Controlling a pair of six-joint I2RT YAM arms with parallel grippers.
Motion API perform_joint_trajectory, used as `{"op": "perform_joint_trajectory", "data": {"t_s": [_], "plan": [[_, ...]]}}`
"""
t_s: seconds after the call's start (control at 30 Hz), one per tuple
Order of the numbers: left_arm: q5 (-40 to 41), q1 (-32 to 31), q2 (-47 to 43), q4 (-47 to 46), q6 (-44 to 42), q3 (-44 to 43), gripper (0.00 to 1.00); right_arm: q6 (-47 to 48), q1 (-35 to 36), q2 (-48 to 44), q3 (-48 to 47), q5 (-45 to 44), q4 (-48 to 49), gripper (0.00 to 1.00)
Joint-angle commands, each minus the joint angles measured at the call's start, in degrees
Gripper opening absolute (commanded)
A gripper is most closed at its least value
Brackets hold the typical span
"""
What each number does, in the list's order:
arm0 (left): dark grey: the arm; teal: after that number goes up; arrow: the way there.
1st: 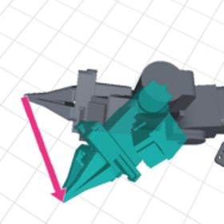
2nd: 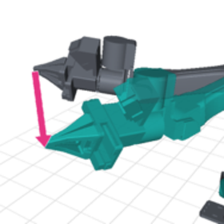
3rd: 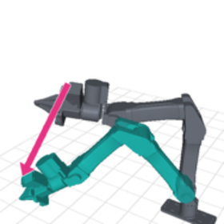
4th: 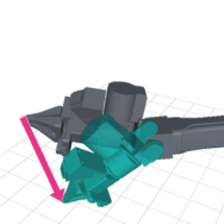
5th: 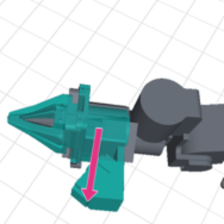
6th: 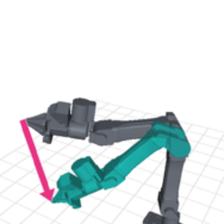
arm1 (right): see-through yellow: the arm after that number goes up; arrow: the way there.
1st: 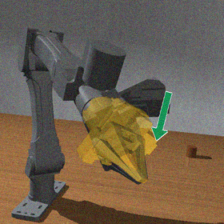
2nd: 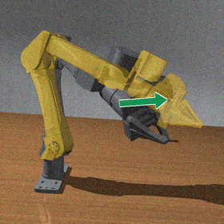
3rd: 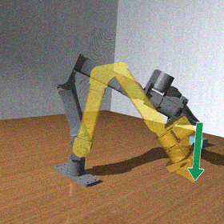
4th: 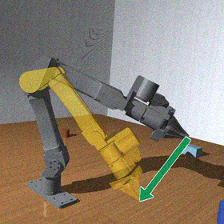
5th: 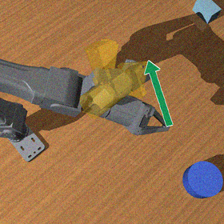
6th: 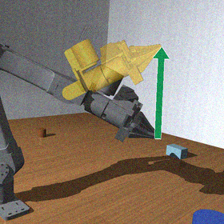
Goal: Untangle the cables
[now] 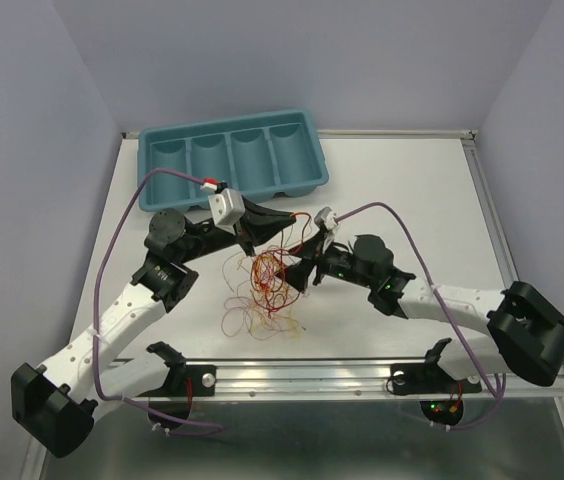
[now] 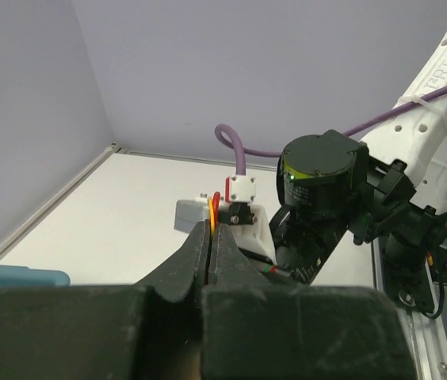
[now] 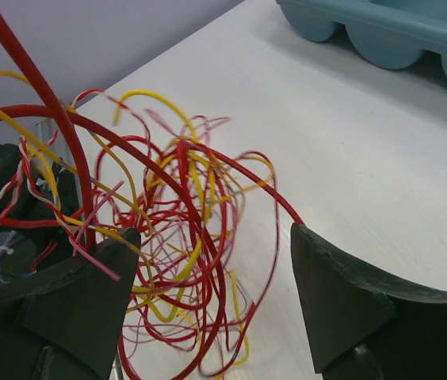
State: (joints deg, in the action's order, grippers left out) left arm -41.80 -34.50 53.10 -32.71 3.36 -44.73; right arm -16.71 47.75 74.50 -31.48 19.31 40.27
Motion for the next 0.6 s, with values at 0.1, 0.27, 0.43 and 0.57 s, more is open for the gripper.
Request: {"op": "perform_joint_trajectory", "data": {"t_s": [0.1,0.27,0.43,0.57], "plan": [[0.5,0.1,-2.7,-4.5,0.8,-2.4,0.00,4.6,5.0,6.7,-7.4,-3.9,-1.4,0.79],[6.2,0.7,-5.1,-4.6,0.8,-1.6,0.00,3.4,6.0,9.7,-8.6,-10.9,-2.5,0.58],[15.2,2.0,-11.3,-5.8,0.5,1.2,0.00,-3.6,5.2,9.3,-7.2,-30.5,-3.0,0.35],[26.6,3.3,-18.8,-7.5,0.6,4.3,0.00,-13.0,-3.7,9.8,-7.3,-32.9,-9.1,0.06]]}}
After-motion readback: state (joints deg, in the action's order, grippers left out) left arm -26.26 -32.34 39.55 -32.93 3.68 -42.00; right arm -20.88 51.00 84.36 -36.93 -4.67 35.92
